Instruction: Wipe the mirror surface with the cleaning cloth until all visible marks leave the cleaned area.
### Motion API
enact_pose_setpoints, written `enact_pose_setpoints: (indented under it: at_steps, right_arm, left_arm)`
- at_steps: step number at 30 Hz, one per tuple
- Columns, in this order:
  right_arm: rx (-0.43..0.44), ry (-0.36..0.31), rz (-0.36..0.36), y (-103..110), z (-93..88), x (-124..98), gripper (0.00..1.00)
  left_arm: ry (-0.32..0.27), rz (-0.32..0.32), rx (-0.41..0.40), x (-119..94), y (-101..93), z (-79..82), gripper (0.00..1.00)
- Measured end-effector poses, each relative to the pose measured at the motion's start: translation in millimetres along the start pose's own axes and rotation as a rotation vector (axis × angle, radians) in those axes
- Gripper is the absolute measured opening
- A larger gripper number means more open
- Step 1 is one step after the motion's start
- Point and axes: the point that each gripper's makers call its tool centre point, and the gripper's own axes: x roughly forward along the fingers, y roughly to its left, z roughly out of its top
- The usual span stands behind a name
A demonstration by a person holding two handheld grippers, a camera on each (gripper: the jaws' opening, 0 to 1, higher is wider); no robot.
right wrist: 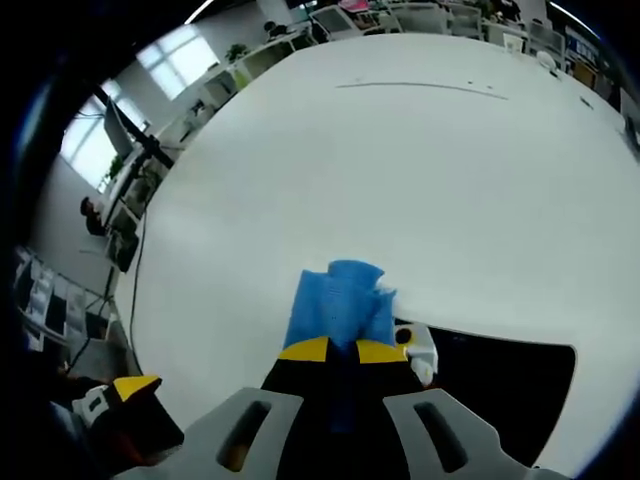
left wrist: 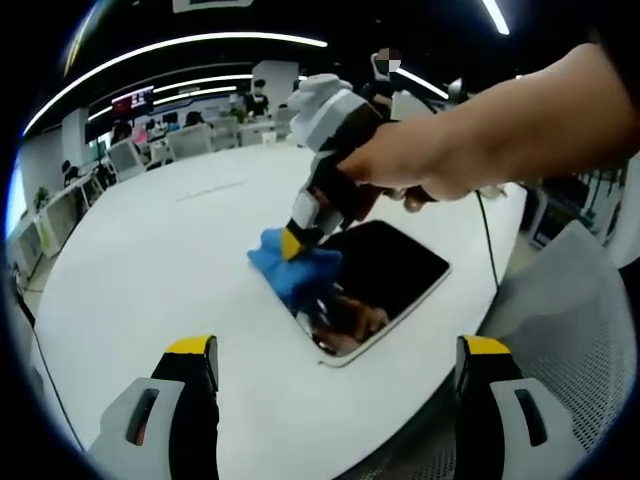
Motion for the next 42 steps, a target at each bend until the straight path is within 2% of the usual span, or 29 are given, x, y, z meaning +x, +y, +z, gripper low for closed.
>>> enact_pose_setpoints:
  at_steps: [23,42]
  right_arm:
    - [0.026,-0.001,-0.025,-24,-6.9,-11,0.02]
    - [0.034,0.008,-0.031,-28,-9.3,-15,0.02]
  left_arm:
    - [0.006,0.003,0.002,1,0.7,-1.5,0.99]
    - [0.011,-0.005,0.009,2,-1.0,-2.8,0.99]
